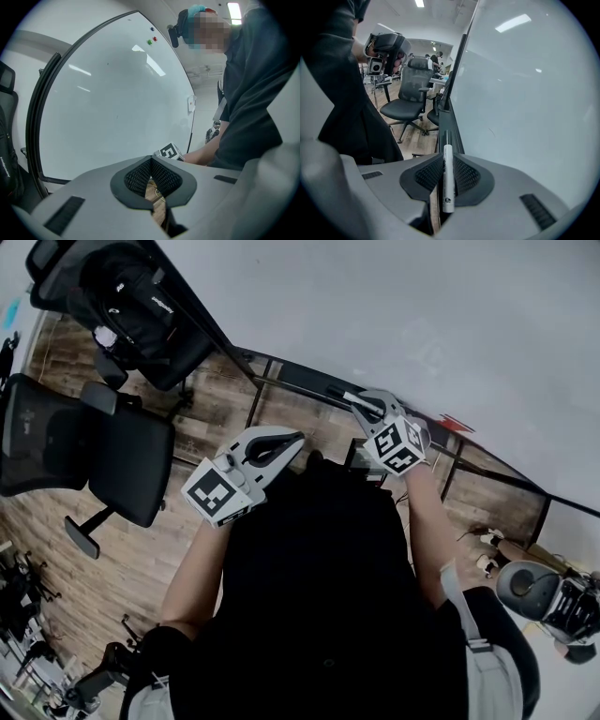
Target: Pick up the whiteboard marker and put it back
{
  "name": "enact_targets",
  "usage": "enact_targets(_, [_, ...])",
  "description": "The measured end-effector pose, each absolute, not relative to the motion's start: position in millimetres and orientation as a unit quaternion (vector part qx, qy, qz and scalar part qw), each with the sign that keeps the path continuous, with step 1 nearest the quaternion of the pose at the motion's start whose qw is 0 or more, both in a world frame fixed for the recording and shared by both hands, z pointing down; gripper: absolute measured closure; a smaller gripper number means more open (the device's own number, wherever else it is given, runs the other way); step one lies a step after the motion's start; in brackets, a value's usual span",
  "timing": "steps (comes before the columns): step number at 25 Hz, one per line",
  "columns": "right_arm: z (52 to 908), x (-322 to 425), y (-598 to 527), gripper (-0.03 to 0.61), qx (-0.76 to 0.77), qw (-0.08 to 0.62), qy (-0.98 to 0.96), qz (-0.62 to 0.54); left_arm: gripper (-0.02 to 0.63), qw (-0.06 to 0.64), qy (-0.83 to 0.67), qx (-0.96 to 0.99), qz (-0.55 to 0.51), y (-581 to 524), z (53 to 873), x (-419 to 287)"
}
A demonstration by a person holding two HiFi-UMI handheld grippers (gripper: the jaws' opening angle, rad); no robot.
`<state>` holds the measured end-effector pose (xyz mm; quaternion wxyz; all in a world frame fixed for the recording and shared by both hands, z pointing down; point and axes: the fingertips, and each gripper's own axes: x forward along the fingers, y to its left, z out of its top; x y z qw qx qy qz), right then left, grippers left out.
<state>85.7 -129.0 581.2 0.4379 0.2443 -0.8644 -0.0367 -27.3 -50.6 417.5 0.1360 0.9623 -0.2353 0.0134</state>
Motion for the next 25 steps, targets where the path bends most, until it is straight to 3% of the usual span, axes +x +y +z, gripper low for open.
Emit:
enact_targets(14, [571,83,-121,0.505,0.238,0.427,-0.871,-0.046,0.601,0.132,-0.247,0.96,0.017,-40,416,-26])
enact_targets(25, [499,66,-125,0.505,0.247,0.35,-0.901,-0.067,0.601,0.119,-0.239,0.964,0.008,-51,405,-17])
